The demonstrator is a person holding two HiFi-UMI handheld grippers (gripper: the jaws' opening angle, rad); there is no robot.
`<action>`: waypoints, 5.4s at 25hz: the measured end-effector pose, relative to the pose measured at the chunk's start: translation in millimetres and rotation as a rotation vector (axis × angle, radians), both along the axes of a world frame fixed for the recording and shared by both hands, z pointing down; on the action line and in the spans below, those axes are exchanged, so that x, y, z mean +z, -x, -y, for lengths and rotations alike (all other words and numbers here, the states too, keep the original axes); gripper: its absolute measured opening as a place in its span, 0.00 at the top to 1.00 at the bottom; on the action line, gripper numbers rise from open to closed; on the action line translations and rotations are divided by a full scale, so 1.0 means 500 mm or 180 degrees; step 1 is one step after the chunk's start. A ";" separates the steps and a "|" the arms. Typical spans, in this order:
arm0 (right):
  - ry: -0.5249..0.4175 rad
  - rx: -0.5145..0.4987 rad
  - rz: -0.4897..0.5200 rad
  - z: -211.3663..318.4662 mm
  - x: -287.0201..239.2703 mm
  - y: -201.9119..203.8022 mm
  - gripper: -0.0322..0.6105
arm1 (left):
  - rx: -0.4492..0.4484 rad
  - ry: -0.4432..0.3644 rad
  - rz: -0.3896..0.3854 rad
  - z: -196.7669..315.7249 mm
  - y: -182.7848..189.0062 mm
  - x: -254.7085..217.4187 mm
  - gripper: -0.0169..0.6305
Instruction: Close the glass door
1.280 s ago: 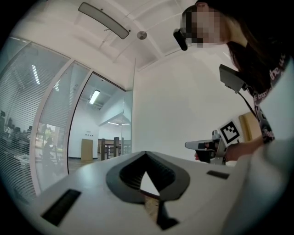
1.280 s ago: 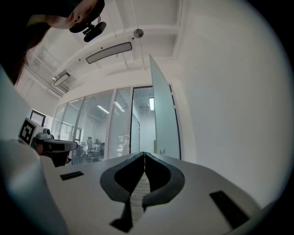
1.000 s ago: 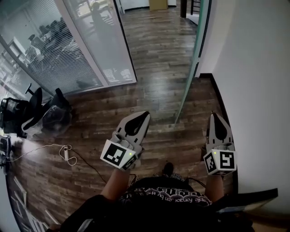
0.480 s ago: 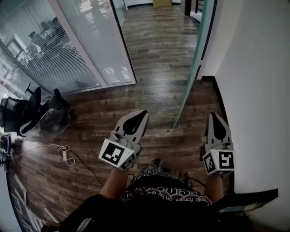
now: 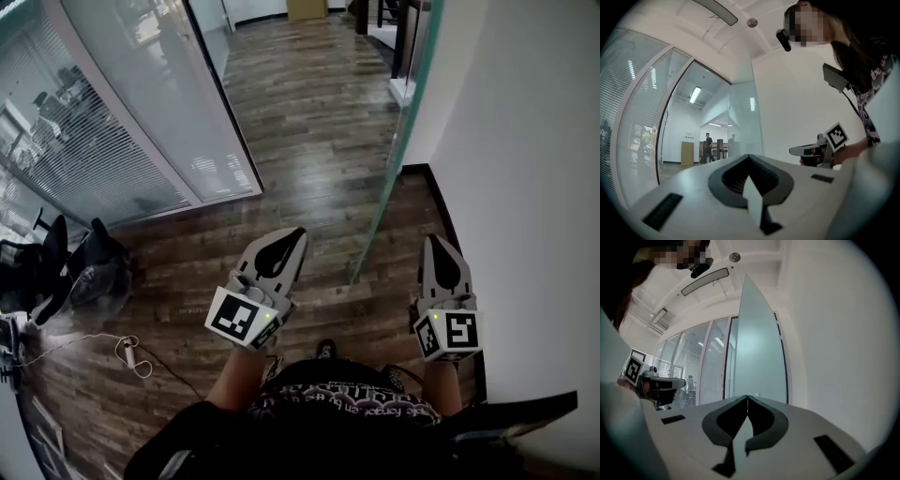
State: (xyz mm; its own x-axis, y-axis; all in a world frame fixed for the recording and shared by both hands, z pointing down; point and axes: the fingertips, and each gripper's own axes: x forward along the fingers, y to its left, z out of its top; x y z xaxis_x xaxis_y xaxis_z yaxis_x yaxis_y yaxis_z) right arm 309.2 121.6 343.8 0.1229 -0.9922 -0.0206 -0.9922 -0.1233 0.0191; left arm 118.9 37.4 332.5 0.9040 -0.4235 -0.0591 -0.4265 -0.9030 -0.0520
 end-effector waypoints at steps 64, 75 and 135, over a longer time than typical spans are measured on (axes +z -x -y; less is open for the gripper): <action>0.0627 -0.2572 -0.0192 0.339 0.088 -0.045 0.76 | -0.2379 -0.0012 -0.0170 -0.023 -0.014 0.002 0.97; 0.0614 -0.2455 -0.0122 0.342 0.094 -0.043 0.77 | -0.2395 0.0071 -0.0110 -0.025 0.010 0.016 0.97; 0.0474 -0.1802 -0.0058 0.566 0.077 0.130 0.77 | -0.2243 -0.0041 -0.0100 0.175 0.289 0.005 0.97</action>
